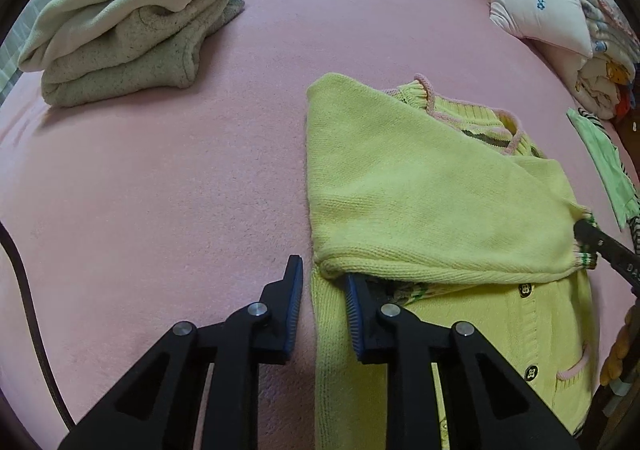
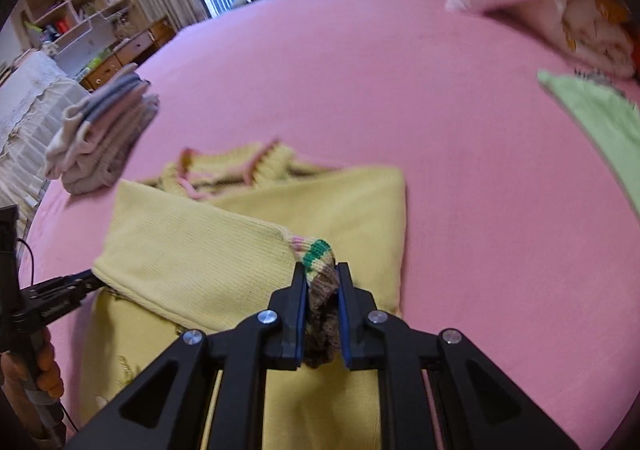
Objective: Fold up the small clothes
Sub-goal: 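Lower the striped cuff onto the cardigan front and open the right tool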
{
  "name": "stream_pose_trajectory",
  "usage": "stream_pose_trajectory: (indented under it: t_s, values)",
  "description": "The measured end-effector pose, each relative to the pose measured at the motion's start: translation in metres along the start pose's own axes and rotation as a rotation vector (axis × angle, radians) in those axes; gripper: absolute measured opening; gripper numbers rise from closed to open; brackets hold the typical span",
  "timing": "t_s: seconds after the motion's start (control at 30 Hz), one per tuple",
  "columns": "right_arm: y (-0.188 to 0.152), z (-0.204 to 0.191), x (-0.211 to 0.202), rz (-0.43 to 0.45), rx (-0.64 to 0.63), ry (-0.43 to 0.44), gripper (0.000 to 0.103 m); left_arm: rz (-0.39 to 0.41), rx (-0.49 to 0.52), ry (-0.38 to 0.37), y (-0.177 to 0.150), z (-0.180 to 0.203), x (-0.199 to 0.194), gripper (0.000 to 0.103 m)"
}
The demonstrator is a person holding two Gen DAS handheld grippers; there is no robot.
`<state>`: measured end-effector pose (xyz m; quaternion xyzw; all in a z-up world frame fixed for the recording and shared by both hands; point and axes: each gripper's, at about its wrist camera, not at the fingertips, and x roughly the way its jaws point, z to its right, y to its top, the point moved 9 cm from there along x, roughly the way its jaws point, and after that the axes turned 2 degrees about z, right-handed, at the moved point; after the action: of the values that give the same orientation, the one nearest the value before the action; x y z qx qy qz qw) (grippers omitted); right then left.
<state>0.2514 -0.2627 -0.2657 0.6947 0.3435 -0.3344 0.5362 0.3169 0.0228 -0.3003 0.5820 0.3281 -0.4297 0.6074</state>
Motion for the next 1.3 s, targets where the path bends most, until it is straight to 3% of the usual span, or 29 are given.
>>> stream_pose_trajectory:
  t_s: [0.17, 0.23, 0.3, 0.37, 0.5, 0.67, 0.73, 0.8, 0.87, 0.97, 1.23, 1.3]
  values:
    - [-0.008, 0.0, 0.007, -0.011, -0.006, -0.011, 0.013, -0.009, 0.027, 0.0, -0.005, -0.003, 0.004, 0.022]
    - [-0.009, 0.0, 0.007, -0.015, -0.014, -0.017, 0.013, -0.01, 0.048, 0.016, -0.003, -0.002, 0.002, 0.029]
    - [-0.008, -0.001, 0.005, -0.018, -0.02, -0.016, 0.017, -0.006, 0.068, 0.046, 0.001, -0.004, -0.001, 0.05]
    - [-0.006, -0.001, 0.0, -0.011, -0.029, -0.021, 0.022, -0.002, 0.099, 0.053, 0.002, -0.004, -0.009, 0.059]
    - [0.002, 0.003, -0.02, 0.051, -0.048, -0.088, 0.045, 0.03, 0.137, 0.051, 0.011, -0.005, -0.032, 0.06]
    - [0.018, 0.008, -0.046, 0.158, -0.056, -0.149, 0.045, 0.081, 0.117, 0.024, 0.038, -0.006, -0.047, 0.06]
    - [0.024, 0.0, -0.049, 0.17, -0.068, -0.129, 0.041, 0.087, 0.111, 0.018, 0.049, -0.005, -0.044, 0.058]
    - [0.026, -0.011, -0.048, 0.165, -0.095, -0.106, 0.023, 0.088, 0.106, 0.013, 0.06, 0.002, -0.036, 0.046]
    - [0.025, -0.028, -0.04, 0.147, -0.136, -0.091, 0.015, 0.08, 0.102, 0.001, 0.067, 0.01, -0.028, 0.046]
    - [0.023, -0.045, -0.03, 0.133, -0.178, -0.082, 0.01, 0.081, 0.11, -0.009, 0.075, 0.021, -0.02, 0.045]
    - [0.018, -0.081, -0.011, 0.102, -0.187, 0.0, 0.009, 0.073, 0.12, -0.038, 0.087, 0.046, -0.002, 0.045]
    - [0.017, -0.09, -0.007, 0.097, -0.189, 0.023, 0.009, 0.058, 0.108, -0.051, 0.088, 0.047, 0.004, 0.04]
